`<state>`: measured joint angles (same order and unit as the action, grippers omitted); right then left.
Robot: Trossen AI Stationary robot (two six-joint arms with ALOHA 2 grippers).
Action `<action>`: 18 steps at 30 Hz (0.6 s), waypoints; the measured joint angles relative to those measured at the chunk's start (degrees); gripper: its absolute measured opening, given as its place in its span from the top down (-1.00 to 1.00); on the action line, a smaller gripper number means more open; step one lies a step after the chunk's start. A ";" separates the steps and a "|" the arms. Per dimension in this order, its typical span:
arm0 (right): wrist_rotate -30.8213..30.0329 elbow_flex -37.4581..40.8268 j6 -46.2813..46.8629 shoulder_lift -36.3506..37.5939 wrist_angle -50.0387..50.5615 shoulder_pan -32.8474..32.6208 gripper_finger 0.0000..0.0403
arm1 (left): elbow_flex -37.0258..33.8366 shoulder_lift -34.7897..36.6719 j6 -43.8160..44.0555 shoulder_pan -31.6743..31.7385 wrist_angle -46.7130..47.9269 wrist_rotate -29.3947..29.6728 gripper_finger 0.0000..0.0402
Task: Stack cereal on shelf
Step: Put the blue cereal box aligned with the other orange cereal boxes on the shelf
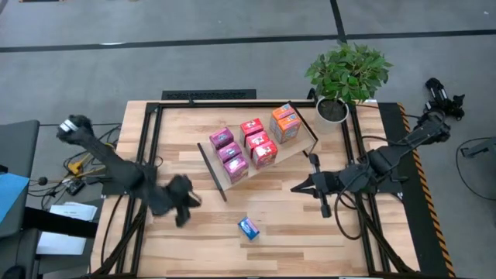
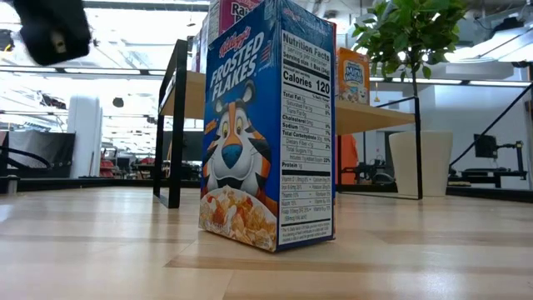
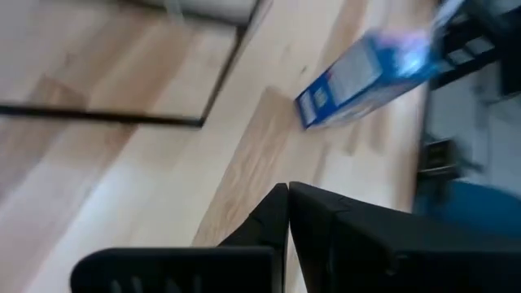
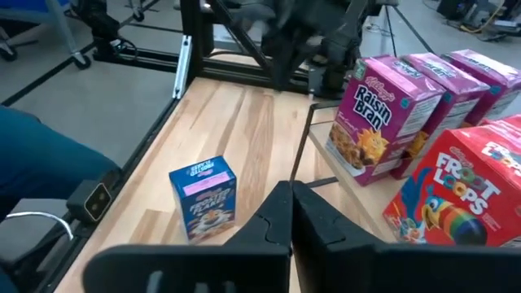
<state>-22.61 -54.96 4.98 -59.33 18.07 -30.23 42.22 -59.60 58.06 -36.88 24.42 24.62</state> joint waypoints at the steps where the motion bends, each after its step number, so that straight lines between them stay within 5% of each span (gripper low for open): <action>1: -0.02 0.00 0.01 0.00 0.00 -0.27 0.91 | 0.00 -3.21 1.46 -2.05 -0.98 2.27 1.00; 6: -0.04 0.00 -0.25 0.00 0.00 -0.94 0.89 | 0.04 -18.09 6.23 -7.61 -8.44 10.83 1.00; 12: -0.01 0.00 -1.51 -0.02 -0.03 -0.91 0.83 | 0.42 -32.35 6.39 -7.49 -21.63 10.16 1.00; 18: 0.00 0.00 -3.66 -0.02 -0.09 -0.88 0.92 | 2.60 -38.91 1.46 -4.95 -28.94 9.28 1.00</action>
<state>-22.61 -54.96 1.32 -59.35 17.98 -31.11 44.82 -98.51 59.52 -41.84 -4.52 33.90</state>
